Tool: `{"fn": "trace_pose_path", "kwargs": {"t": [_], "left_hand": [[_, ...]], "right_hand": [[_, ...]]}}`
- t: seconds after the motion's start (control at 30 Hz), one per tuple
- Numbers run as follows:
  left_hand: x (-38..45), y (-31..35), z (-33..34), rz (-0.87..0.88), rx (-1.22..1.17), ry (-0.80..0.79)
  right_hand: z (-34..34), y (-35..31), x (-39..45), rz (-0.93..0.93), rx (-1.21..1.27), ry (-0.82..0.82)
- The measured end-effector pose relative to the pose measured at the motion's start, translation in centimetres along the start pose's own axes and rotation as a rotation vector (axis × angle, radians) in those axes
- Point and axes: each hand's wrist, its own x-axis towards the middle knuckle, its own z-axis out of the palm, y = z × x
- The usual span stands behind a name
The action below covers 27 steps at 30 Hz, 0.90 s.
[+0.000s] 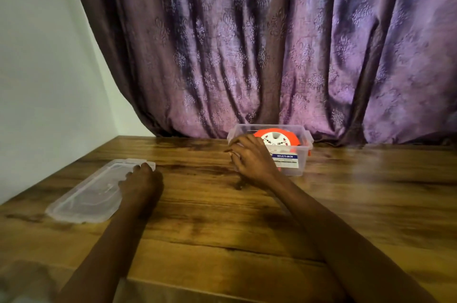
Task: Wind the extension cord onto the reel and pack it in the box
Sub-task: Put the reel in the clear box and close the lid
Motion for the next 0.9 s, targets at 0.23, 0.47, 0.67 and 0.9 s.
{"fn": "trace_pose_path", "kwargs": {"t": [0.23,0.47,0.67,0.9], "left_hand": [[-0.3,-0.3,-0.2,-0.034,-0.006,0.087],[0.0,3.5,-2.4,0.293,-0.207,0.225],[1.9,9.1,-4.0,0.705,-0.194,0.120],[-0.9,17.5,-4.8,1.102,-0.073,0.150]], "right_hand": [[-0.3,0.0,-1.1,-0.007,0.037,0.022],[-2.1,3.5,-1.8,0.164,0.099,0.159],[-3.7,5.9,-2.3,0.255,0.045,0.158],[-6.1,7.9,-2.6,0.230,0.052,0.158]]}}
